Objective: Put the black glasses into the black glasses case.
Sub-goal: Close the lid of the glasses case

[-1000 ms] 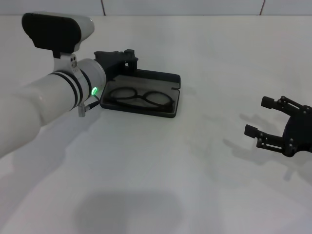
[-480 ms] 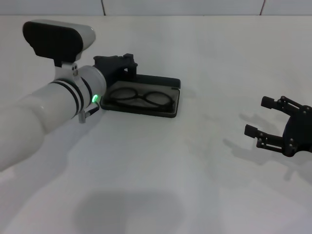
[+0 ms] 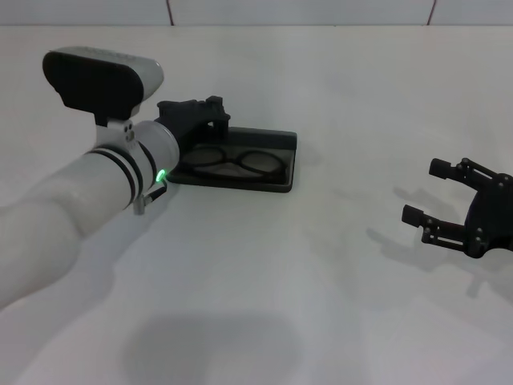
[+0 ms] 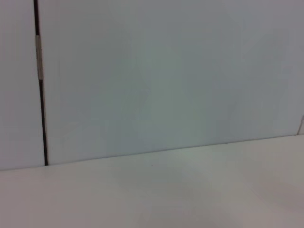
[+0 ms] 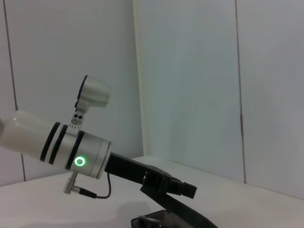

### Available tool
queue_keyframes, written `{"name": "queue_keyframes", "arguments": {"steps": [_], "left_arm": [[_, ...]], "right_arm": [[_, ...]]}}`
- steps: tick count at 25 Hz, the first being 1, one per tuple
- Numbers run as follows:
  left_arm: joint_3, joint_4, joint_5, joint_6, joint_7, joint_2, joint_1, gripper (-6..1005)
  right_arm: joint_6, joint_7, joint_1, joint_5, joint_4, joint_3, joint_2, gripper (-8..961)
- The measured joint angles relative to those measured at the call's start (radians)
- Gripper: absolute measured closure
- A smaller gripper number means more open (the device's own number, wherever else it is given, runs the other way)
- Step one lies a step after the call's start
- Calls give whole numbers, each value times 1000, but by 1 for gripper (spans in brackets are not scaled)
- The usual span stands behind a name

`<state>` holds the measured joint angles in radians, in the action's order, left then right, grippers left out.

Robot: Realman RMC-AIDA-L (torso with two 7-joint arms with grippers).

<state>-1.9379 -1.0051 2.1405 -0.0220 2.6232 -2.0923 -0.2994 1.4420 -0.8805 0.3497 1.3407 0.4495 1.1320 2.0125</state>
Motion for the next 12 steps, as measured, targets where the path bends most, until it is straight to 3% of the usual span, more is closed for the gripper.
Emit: {"name": "queue_keyframes", "arguments": {"steps": [12], "left_arm": [[-54, 16, 0, 57, 7, 0, 15, 905]], "right_arm": [[1, -1, 2, 0, 0, 0, 0, 101]]}}
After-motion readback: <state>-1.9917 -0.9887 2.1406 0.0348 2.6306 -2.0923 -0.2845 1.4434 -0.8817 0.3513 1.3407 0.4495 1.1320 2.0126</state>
